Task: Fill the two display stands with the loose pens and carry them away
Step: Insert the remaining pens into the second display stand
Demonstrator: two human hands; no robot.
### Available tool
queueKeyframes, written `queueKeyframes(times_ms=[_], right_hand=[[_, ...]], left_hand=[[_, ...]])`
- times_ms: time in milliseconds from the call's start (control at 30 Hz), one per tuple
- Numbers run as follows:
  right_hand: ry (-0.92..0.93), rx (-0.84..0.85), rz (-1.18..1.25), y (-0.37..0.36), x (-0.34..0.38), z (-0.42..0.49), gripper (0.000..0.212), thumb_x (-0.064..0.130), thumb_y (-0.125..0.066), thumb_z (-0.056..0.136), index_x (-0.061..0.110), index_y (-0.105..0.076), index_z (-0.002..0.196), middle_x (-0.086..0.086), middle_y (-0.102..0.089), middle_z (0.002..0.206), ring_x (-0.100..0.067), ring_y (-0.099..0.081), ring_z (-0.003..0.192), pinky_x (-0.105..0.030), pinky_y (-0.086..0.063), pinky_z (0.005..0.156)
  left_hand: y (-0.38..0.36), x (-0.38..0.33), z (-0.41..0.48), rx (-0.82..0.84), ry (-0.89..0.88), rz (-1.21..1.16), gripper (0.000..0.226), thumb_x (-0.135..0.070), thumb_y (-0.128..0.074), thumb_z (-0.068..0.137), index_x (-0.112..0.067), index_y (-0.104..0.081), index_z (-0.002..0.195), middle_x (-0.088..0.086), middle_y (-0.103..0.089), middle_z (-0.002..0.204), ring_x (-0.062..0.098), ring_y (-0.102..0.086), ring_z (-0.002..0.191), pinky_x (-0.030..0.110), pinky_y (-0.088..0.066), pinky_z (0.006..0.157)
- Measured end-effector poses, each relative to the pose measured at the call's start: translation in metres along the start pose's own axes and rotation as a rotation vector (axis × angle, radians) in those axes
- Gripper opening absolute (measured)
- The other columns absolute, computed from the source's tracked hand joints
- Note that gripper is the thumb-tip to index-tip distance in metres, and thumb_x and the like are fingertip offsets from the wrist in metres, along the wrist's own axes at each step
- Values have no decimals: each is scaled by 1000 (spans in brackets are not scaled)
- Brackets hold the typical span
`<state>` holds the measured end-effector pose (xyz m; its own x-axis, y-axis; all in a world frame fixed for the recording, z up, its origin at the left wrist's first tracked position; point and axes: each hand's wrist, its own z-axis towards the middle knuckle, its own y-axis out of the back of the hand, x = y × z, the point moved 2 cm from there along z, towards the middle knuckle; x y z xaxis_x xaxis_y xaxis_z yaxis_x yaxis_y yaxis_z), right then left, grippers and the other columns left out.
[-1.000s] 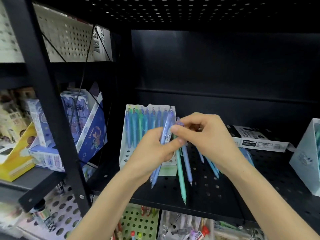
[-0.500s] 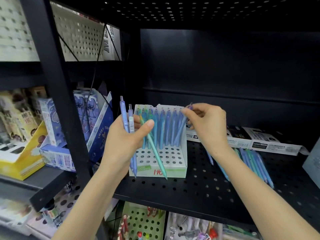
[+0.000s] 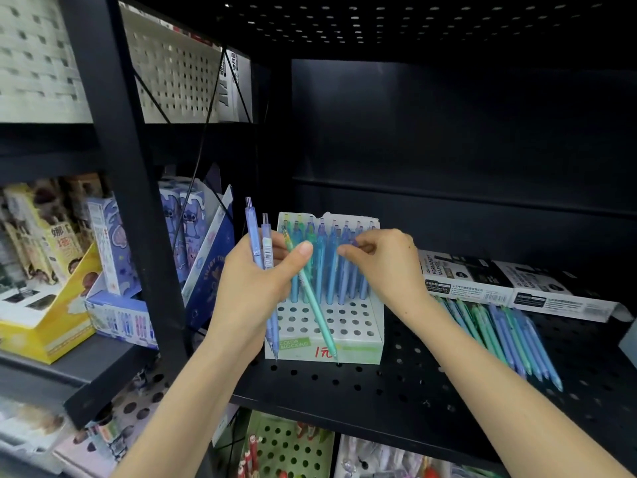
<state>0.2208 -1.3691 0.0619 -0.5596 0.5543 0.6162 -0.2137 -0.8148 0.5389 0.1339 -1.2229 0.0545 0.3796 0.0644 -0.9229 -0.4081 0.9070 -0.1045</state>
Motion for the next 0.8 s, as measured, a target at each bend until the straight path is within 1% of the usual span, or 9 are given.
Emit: queueKeyframes(times_ms=[100,233,267,367,467,567,633,700,800], right_hand=[[0,19,-64,-2,-1,0,36,30,-68,83,-6,-68,79,-20,-67,75,-33,-61,73,-28,-44,63],[8,-77,-17,17,15,-12,30,40,-66,82,17,-71,100,10,-68,80,-4,-61,75,-20,-48,72],[23,-43,70,22,22,-18,25,40,-67,81,21,-72,95,13,-68,77,0,-60,73,-17,-47,70],[12,250,232,23,41,-36,11,35,-71,77,25,-74,80,13,-69,70,4,-61,67,-9,-45,62],[-11,311,261,20,42,-41,7,28,-73,77,21,-72,77,9,-67,65,4,-58,57,-8,-41,52],[-73,245,354,31,33,-38,6,22,-75,76,19,-72,72,4,-67,61,0,-55,48,-12,-41,47],[-120,82,399,44,22,-31,6,21,-75,76,18,-72,72,3,-67,59,-3,-56,48,-15,-43,47],[-169,-67,414,52,8,-24,6,22,-74,77,17,-71,76,2,-69,63,-5,-61,52,-18,-46,50],[-215,-154,323,42,-10,-20,9,26,-74,78,19,-69,78,1,-70,68,-11,-66,63,-33,-55,62]], left_hand=[[0,0,1,3,7,-8,22,-23,-70,78,-12,-54,86,-11,-46,58,2,-43,40,12,-33,41],[-3,-1,1,29,32,-50,20,-21,-71,77,-12,-54,84,-7,-47,62,2,-43,41,11,-33,40],[-4,-2,1,38,42,-65,20,-21,-71,77,-13,-55,84,-6,-47,63,1,-43,41,11,-33,40],[-9,-4,1,70,62,-90,21,-20,-72,76,-13,-55,84,-3,-50,66,1,-46,45,12,-35,41],[-16,-8,-1,104,68,-100,20,-20,-72,75,-12,-55,83,-5,-54,61,1,-50,46,12,-37,41],[-20,-9,-2,126,45,-42,21,-29,-65,82,-10,-57,83,-13,-47,50,2,-40,40,11,-33,41],[-18,-6,-2,99,63,-2,26,-37,-52,90,-12,-58,89,-12,-49,56,2,-35,44,12,-32,41],[-15,-1,-2,76,125,-54,24,-34,-42,96,-15,-57,95,-5,-52,69,4,-37,49,12,-31,39],[-14,4,-6,75,193,-112,16,-26,-39,99,-16,-51,102,0,-53,69,5,-36,45,14,-26,37]])
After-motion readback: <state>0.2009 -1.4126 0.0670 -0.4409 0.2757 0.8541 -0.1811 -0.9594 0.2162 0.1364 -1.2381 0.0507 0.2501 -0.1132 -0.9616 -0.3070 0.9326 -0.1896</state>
